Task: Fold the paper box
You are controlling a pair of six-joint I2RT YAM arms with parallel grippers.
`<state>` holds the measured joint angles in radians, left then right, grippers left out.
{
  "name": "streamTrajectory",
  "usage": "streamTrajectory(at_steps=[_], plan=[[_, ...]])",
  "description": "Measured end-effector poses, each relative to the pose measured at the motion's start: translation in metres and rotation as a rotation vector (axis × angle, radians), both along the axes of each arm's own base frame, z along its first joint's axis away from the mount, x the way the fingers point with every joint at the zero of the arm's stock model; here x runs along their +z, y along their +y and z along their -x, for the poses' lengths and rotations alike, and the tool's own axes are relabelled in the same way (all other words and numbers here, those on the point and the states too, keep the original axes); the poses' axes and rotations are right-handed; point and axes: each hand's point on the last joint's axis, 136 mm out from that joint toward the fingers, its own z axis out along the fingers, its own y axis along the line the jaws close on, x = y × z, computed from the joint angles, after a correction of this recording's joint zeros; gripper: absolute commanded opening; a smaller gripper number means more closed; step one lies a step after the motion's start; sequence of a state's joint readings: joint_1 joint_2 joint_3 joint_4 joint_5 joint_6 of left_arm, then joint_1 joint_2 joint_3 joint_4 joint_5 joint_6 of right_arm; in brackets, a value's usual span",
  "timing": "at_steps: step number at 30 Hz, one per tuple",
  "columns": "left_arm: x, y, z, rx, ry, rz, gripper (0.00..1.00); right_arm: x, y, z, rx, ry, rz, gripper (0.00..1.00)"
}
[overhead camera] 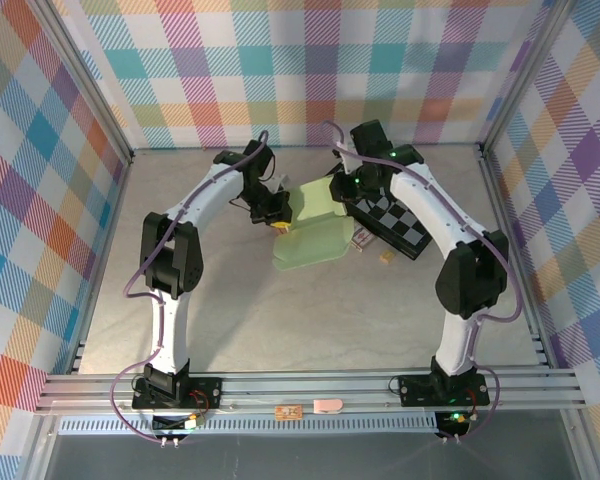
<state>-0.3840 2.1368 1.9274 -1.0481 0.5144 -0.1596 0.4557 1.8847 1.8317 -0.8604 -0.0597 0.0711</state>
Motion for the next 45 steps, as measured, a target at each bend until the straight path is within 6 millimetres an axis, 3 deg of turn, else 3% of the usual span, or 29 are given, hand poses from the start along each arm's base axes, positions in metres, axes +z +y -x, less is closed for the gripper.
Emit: streamTrajectory(at_steps=[5, 11, 14, 23, 33, 42, 45], plan=[[-0.002, -0.002, 0.002, -0.006, -0.003, -0.019, 0.0, -0.009, -0.007, -0.004, -0.082, -0.035, 0.155, 0.0], [-0.003, -0.003, 0.006, -0.008, 0.005, -0.037, 0.0, -0.012, -0.011, -0.005, -0.141, -0.081, 0.281, 0.03], [-0.003, -0.004, 0.006, -0.01, 0.005, -0.036, 0.0, -0.01, -0.012, -0.007, -0.149, -0.086, 0.295, 0.12], [-0.003, -0.006, 0.005, -0.011, -0.005, -0.032, 0.0, -0.011, -0.013, -0.017, -0.165, -0.092, 0.334, 0.14], [-0.002, -0.012, 0.008, -0.025, -0.009, -0.03, 0.0, -0.01, -0.016, -0.027, -0.184, -0.112, 0.363, 0.23], [0.002, -0.015, 0.008, -0.031, -0.017, -0.026, 0.0, -0.008, -0.02, -0.032, -0.214, -0.134, 0.389, 0.0], [0.003, -0.016, 0.009, -0.032, -0.016, -0.025, 0.0, -0.006, -0.021, -0.032, -0.222, -0.153, 0.415, 0.0]])
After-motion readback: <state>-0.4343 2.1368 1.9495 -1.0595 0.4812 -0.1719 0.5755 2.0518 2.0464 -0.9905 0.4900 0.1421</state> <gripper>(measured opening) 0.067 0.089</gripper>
